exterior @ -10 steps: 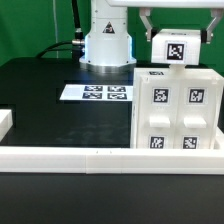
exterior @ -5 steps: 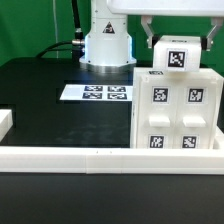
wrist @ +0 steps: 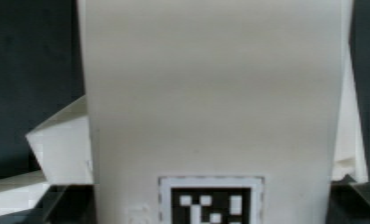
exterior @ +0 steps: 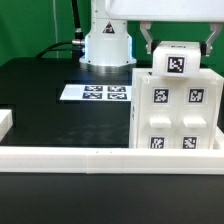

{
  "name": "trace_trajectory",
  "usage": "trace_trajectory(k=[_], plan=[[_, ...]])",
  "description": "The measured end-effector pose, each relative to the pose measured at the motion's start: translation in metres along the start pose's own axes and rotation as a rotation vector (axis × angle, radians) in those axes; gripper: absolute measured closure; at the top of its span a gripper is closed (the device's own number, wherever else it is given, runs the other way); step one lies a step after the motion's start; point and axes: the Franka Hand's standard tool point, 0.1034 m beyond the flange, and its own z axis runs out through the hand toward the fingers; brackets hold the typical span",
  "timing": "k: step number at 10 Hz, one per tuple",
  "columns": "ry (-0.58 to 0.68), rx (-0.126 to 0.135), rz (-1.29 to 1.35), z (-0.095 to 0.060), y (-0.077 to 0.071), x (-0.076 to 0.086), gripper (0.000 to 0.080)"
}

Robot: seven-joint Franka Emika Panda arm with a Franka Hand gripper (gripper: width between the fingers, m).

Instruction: Assemble cabinet

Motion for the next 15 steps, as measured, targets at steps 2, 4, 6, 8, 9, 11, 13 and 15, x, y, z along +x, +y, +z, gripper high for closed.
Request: trace_trajectory(k=[2,4,6,8,9,11,13,15], plan=[[0.0,0.0,0.0,0.0,0.0,0.0,0.0242],[0.0,0.0,0.033,0.0,0.0,0.0,0.0242],[-0.001,0.002,0.148,0.0,-0.001,0.0,0.0242],[0.01,0.007,0.341,0.001,-0.004,0.0,0.0242],[0.012,0.008,0.418,0.001,-0.006,0.0,0.0242],[0.011,0.009,0.537,0.001,-0.006,0.0,0.0242],[0.01,0.011,0.742,0.001,-0.008,-0.001,0.0242],[0.029,0.031,1.006,0.001,-0.013,-0.001,0.0242]])
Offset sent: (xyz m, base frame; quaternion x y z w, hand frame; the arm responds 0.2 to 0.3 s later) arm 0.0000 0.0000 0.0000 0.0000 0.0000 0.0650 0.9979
